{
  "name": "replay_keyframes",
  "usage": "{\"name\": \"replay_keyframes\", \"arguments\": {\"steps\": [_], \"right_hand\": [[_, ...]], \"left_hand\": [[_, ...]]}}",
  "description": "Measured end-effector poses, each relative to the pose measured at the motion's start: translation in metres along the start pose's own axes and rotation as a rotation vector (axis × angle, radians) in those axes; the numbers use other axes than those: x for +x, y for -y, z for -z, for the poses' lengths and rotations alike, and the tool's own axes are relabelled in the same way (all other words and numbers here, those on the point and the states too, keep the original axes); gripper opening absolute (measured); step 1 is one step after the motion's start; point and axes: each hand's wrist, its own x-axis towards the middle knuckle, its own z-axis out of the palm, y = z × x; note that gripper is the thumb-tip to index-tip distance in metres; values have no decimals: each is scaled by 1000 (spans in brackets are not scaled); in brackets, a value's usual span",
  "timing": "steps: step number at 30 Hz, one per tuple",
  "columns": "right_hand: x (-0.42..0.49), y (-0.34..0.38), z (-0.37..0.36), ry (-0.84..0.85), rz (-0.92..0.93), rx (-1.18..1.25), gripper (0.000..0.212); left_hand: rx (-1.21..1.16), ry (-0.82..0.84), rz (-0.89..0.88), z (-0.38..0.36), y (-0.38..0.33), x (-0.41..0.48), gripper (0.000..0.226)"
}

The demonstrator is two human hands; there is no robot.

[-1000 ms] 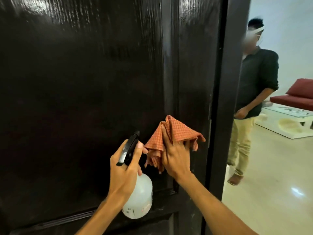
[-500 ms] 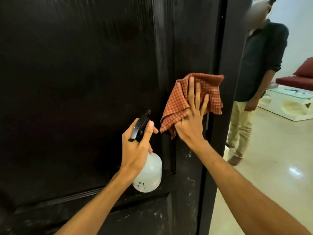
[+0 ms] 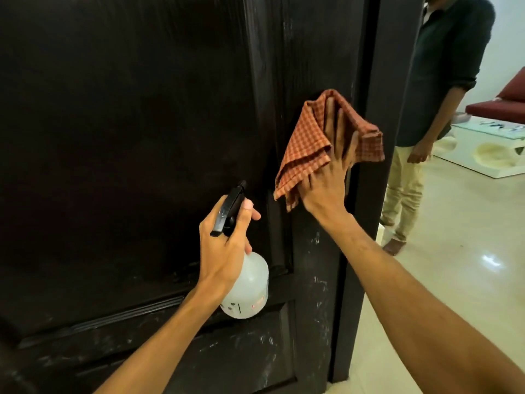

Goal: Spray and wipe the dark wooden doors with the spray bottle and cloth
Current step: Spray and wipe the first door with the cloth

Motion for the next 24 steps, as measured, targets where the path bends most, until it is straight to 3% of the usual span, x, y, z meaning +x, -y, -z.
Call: {"name": "replay_keyframes", "arguments": {"steps": [4,8,13,16,17,21,24], "right_hand": [[-94,-1,-14,39,-17,-71,75],[-108,-20,-12,212,24,-59,57],[-81,-17,-6,13,-23,0,63],[-154,-14,-18,67,-53,43,74],[-170,-17,-23,90,-70,64,70],[-128,-1,-22,86,-146,112,58],[-84,31,-19,-27,47,11,62]], "left_hand": [[-14,21,27,-6,7,-12,16],[-29,37,32,-12,14,-22,17],[-48,49,46,-22,37,-45,17],[-67,58,80,-23,59,-62,19],[-66,59,89,-22,68,-68,20],[-60,-8,72,-15,90,-82,23],[-60,-82,38,-3,99,-90,20]]}}
